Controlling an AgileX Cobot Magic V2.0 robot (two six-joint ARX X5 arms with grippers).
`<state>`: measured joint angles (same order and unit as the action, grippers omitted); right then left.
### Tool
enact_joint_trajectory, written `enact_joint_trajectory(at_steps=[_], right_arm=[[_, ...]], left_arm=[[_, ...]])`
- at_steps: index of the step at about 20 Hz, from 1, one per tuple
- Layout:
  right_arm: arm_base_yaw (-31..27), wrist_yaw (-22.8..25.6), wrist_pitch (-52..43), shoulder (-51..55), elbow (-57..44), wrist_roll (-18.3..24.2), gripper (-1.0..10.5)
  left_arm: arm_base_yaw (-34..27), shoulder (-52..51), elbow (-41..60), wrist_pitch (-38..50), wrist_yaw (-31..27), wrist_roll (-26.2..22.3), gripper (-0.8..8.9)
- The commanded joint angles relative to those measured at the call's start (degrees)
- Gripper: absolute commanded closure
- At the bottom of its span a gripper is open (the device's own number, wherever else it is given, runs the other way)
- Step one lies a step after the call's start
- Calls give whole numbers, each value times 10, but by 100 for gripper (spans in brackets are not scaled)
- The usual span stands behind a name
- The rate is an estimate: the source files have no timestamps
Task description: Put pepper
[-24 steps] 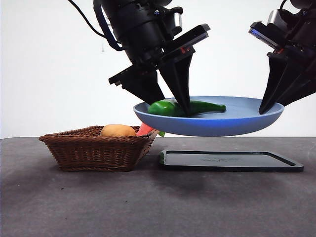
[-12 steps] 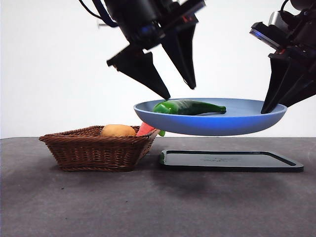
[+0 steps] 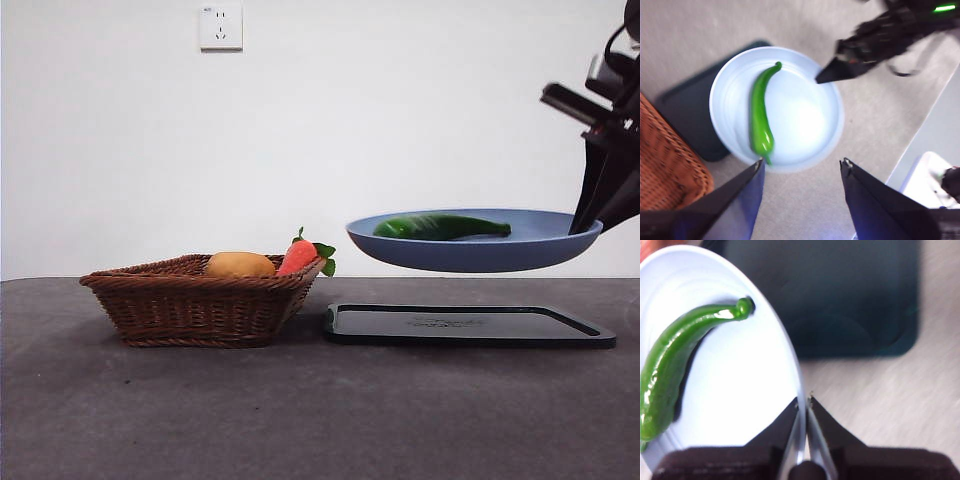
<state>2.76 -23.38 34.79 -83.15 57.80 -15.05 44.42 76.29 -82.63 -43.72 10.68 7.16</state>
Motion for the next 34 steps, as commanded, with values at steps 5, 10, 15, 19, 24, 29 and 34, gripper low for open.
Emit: enact_joint_trajectory(at_steps=[5,10,15,19,24,29,34], right_arm=[[-19,-3,-28,-150,116,-4,942],[-21,-3,-62,-243,158,-5,942],[-21,-1,-90,-278,158,-5,942],[-21,8,-88,-279,158,5,900],[-24,9,-76,-255,158,5,749],[-27,8,-5,-114,158,42,749],[6,7,133,84,158,84,752]], left_arm=[[5,-70,-11,-28,0,-12,542],[5,-86,-11,-35,0,-12,542],[5,-86,-11,-45,0,-12,542],[5,-86,-11,-45,-1,-12,542],[5,-86,-11,-47,-2,-12,542],[5,-86,-11,-56,-43,-20,542],[5,-86,-11,-59,-76,-42,543]])
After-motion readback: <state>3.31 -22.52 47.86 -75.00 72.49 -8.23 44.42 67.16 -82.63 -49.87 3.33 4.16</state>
